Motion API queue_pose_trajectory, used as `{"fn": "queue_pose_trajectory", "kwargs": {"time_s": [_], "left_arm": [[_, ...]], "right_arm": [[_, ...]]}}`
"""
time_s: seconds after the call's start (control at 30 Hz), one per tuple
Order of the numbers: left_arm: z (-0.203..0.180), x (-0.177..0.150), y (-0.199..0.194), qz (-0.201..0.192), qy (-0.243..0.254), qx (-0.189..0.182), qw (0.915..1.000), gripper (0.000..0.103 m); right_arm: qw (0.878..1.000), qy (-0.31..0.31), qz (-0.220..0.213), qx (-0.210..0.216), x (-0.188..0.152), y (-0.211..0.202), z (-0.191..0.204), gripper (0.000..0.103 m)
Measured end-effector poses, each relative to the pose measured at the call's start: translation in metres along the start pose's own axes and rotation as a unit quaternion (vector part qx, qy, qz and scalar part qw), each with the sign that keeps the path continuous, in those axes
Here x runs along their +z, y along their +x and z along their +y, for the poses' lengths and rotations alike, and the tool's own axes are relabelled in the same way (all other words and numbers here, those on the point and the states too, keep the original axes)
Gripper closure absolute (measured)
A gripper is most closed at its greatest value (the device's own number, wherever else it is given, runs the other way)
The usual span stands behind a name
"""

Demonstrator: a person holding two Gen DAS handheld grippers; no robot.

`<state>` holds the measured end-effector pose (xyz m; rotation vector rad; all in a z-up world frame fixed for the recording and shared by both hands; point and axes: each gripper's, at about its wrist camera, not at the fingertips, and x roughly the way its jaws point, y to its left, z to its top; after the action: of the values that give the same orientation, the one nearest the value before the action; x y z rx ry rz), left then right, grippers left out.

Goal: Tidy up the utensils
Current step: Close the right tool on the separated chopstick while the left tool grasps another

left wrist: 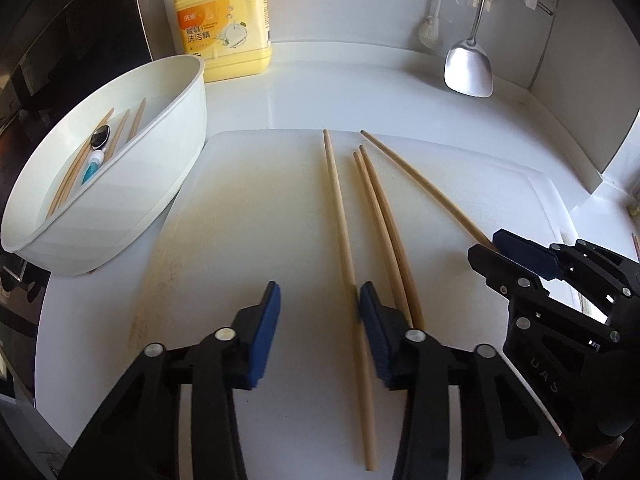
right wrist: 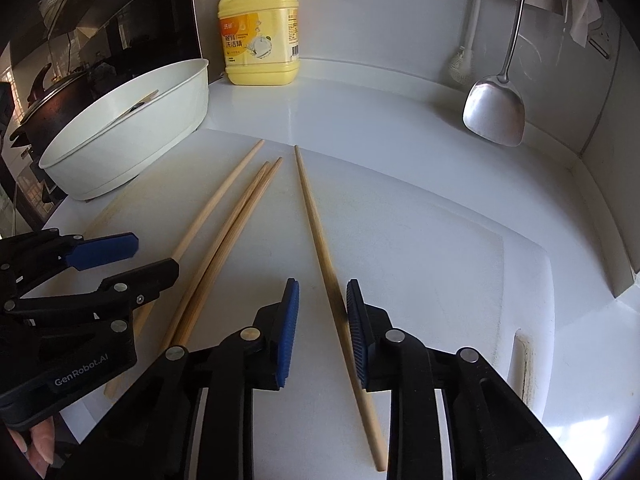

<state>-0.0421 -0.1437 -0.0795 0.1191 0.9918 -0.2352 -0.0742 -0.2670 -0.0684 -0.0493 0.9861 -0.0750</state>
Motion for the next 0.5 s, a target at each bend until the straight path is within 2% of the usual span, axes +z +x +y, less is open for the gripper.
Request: {"fn": "queue_pose_trajectory", "kwargs": {"time_s": [0.03,0.07,0.33,0.5], "left_arm": [[-0.002,0.000,0.000,-0.001,0.003,-0.001,1.0000,0.082],[-0.003,0.000,-0.001,0.000,0.007,-0.002,1.0000,0.094],[0.010,-0.001,-0.006,0.011,-0.009,-0.013,0.9998,0.096],[0.019,0.004,-0.030,0.006,-0.018,-0.022,0.9996,0.096]], "right_arm": [[1.000,0.000,0.000,-0.003,0.001,0.000,0.001,0.096],[1.000,-0.001,0.001,-0.006,0.002,0.001,0.002,0.096],[0.999,0.046,0.000,0.018,-0.003,-0.004,-0.001,0.097],[0.996,0.079,-0.007,0.034,-0.005,-0.018,-0.004,0.097]]}}
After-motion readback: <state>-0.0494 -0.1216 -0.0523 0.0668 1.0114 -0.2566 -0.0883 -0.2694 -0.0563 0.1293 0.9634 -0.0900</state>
